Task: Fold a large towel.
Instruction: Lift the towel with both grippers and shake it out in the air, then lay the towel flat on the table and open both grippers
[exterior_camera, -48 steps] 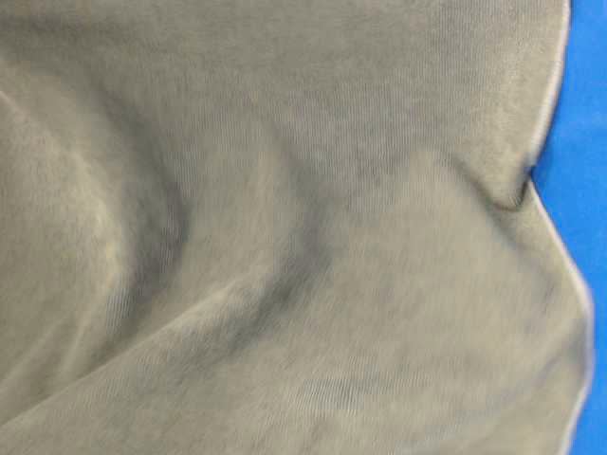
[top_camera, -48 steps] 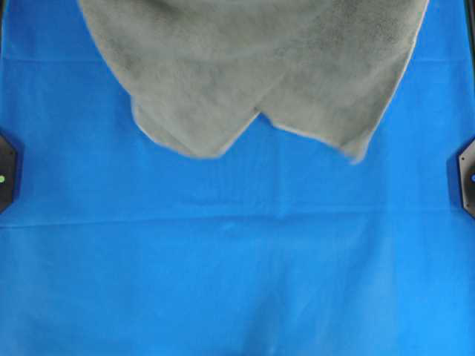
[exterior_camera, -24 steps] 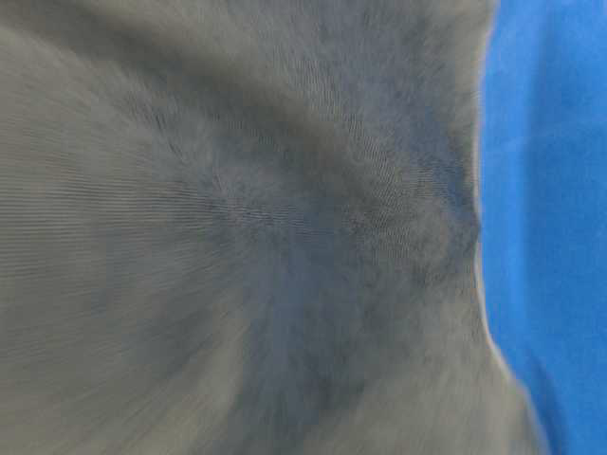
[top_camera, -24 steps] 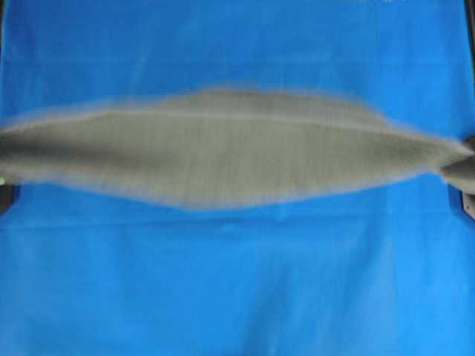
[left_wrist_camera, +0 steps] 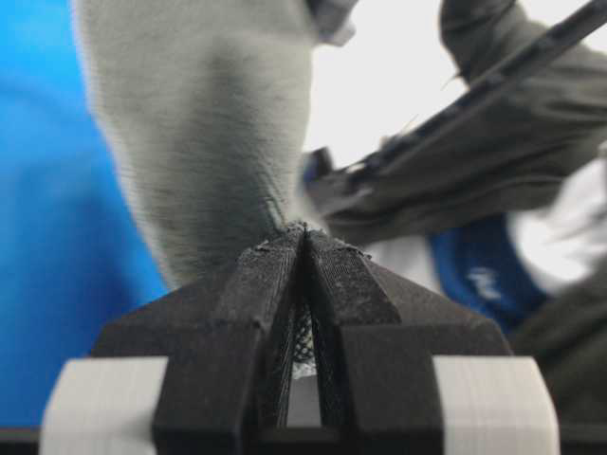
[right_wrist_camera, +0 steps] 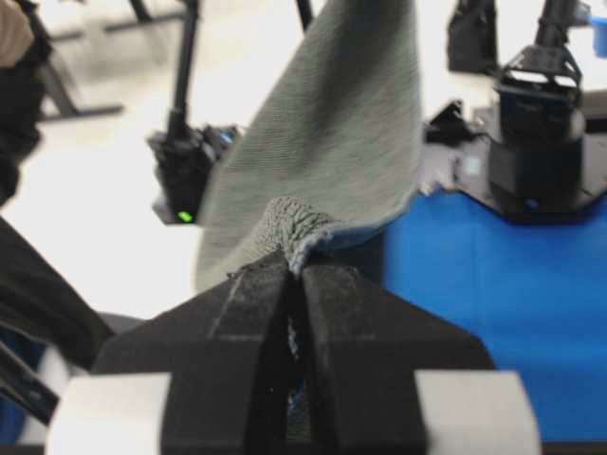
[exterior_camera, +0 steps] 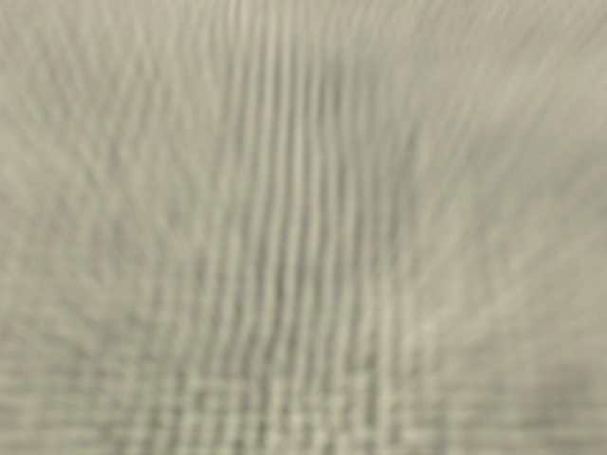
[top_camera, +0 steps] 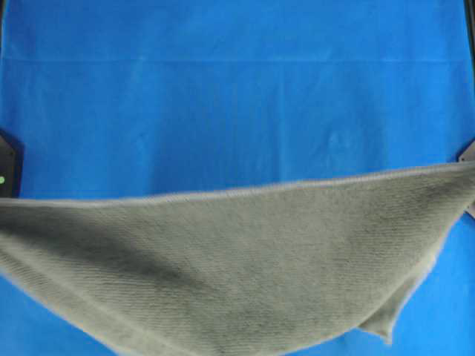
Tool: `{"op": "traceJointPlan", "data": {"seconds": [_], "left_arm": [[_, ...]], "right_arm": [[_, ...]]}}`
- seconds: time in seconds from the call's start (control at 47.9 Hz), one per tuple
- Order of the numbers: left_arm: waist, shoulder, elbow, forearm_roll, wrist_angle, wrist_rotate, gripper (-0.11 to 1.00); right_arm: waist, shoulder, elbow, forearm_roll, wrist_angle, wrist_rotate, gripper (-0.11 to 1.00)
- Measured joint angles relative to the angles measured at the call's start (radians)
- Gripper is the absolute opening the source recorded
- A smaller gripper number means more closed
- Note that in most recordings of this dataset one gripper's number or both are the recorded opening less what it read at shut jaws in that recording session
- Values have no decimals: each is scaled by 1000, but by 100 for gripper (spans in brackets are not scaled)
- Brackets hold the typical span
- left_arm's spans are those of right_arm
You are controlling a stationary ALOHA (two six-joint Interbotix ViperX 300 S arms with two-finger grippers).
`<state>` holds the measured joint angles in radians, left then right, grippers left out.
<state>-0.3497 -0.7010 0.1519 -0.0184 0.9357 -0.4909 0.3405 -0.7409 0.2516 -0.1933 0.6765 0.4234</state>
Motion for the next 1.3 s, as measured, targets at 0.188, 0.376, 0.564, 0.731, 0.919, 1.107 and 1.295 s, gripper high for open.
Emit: {"op": "traceJointPlan", "data": {"seconds": [0.188, 0.376, 0.564, 0.731, 0.919, 1.107, 1.295], "left_arm": [[215, -78, 147, 0, 25, 28, 1], [537, -141, 342, 3, -14, 212, 1], [742, -129, 511, -5, -190, 453, 1], [833, -81, 588, -3, -337, 606, 1], [844, -58, 598, -8, -376, 663, 1], [709, -44, 686, -20, -367, 657, 1], [554, -2, 816, -21, -414, 598, 1]], "right_arm": [[-181, 12, 120, -86, 72, 153, 1], [-390, 17, 265, -244, 118, 244, 1], [-565, 48, 345, -379, 123, 239, 1], [-701, 97, 370, -463, 120, 238, 1], [-730, 103, 397, -472, 101, 245, 1], [-630, 81, 509, -365, 107, 239, 1], [-477, 86, 666, -265, 95, 259, 1]]}}
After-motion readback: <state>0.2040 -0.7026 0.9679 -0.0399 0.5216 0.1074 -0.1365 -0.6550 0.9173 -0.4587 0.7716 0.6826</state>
